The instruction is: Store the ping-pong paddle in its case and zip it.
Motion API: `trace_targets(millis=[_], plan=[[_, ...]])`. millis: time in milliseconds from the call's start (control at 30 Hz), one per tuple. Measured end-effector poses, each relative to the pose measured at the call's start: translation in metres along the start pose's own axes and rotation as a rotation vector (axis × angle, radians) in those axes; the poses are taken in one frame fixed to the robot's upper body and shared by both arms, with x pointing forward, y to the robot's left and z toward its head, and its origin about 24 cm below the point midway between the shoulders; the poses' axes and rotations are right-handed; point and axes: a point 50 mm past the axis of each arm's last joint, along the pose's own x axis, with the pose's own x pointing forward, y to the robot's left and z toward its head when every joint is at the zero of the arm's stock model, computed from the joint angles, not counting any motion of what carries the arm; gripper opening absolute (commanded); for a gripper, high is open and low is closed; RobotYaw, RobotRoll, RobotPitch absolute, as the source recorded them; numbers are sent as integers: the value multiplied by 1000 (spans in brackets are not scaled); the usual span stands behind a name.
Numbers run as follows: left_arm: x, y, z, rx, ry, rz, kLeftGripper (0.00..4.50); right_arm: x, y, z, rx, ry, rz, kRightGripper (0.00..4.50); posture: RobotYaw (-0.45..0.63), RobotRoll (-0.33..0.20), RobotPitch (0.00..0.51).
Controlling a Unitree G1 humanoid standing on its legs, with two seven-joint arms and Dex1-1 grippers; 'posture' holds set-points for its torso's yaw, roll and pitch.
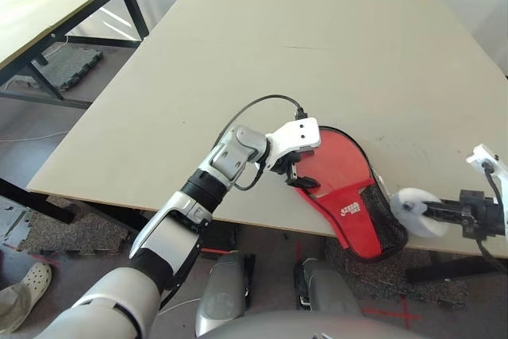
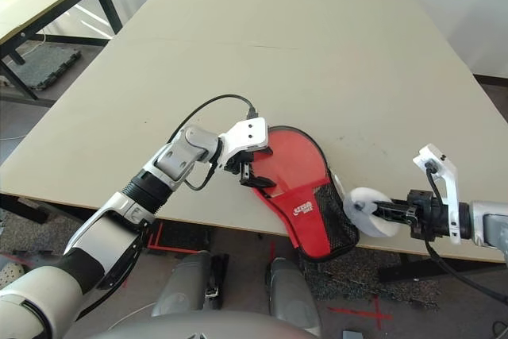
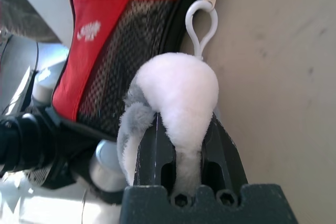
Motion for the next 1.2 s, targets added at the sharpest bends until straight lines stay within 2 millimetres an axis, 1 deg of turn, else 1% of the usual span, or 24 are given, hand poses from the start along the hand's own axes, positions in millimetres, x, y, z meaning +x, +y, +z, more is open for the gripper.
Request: trace_targets(millis=[100, 400, 633, 733, 767, 833, 867, 933, 967, 1000, 1033, 1067, 1200], plan=[[1, 0, 0, -1, -2, -2, 4500, -3, 1, -5, 6, 44, 5, 217, 19, 0, 94], [8, 0, 5, -5, -9, -9, 4500, -14, 0, -13, -34, 131, -9, 215, 12, 0, 99], [9, -1, 5, -5, -9, -12, 4500, -22, -3, -20, -40, 156, -25, 215, 15, 0, 102], [8, 0, 4, -5, -5, -9, 4500, -26, -6, -21, -35, 135, -46, 215, 14, 0, 102], [7, 0, 4, -6, -4, -7, 4500, -27, -8, -21, -19, 105, -54, 971, 13, 0, 102], [6, 0, 3, -7, -2, -4, 4500, -29, -11, -21, 27, 44, -76, 1613, 14, 0, 102], [5, 1, 3, -8, -2, -2, 4500, -33, -13, -20, 55, 7, -92, 2127, 14, 0, 102], [3, 2, 2, -12, -3, 5, 4500, -41, -16, -14, 80, -62, -113, 2867, 14, 0, 102], [3, 2, 2, -16, -2, 8, 4500, -46, -17, -6, 86, -116, -122, 3216, 14, 0, 102], [2, 3, 2, -21, -3, 9, 4500, -53, -17, 7, 82, -204, -127, 3647, 18, 0, 102], [2, 2, 2, -26, -6, 9, 4500, -60, -16, 16, 68, -265, -132, 3955, 18, 0, 102], [2, 2, 3, -37, -9, 8, 4500, -66, -14, 28, 50, -344, -130, 4434, 20, 0, 102], [0, 0, 4, -99, -37, 9, 4500, -73, -11, 50, 28, -525, -120, 4479, 31, 0, 101]])
